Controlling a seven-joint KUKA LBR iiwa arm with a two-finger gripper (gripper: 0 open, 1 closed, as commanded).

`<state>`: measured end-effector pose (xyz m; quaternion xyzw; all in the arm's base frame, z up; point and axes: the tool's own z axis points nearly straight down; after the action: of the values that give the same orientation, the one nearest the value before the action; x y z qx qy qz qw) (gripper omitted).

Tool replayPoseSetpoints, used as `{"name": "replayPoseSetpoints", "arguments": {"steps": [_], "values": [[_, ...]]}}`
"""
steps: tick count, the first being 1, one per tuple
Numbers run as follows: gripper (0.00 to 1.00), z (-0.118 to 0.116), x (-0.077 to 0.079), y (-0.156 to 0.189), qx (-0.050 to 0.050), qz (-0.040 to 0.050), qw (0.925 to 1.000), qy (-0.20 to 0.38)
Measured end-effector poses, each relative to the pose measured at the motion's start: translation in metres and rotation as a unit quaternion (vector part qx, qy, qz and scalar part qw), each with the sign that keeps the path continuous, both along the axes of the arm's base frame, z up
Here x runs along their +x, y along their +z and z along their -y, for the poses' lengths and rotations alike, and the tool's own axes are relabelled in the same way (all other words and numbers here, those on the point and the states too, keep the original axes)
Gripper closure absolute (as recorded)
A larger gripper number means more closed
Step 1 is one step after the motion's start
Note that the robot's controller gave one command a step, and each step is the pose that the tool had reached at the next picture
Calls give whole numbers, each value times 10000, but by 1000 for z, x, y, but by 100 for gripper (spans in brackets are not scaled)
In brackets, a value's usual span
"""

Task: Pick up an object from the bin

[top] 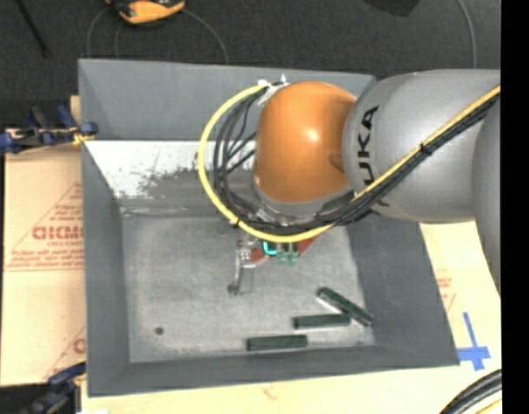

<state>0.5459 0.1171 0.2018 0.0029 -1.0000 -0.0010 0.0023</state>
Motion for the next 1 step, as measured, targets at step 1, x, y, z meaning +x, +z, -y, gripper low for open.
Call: {"name": "replayPoseSetpoints", "arguments": {"steps": [1], "values": [[0, 0, 2, 4, 6, 38, 10000, -13]]}}
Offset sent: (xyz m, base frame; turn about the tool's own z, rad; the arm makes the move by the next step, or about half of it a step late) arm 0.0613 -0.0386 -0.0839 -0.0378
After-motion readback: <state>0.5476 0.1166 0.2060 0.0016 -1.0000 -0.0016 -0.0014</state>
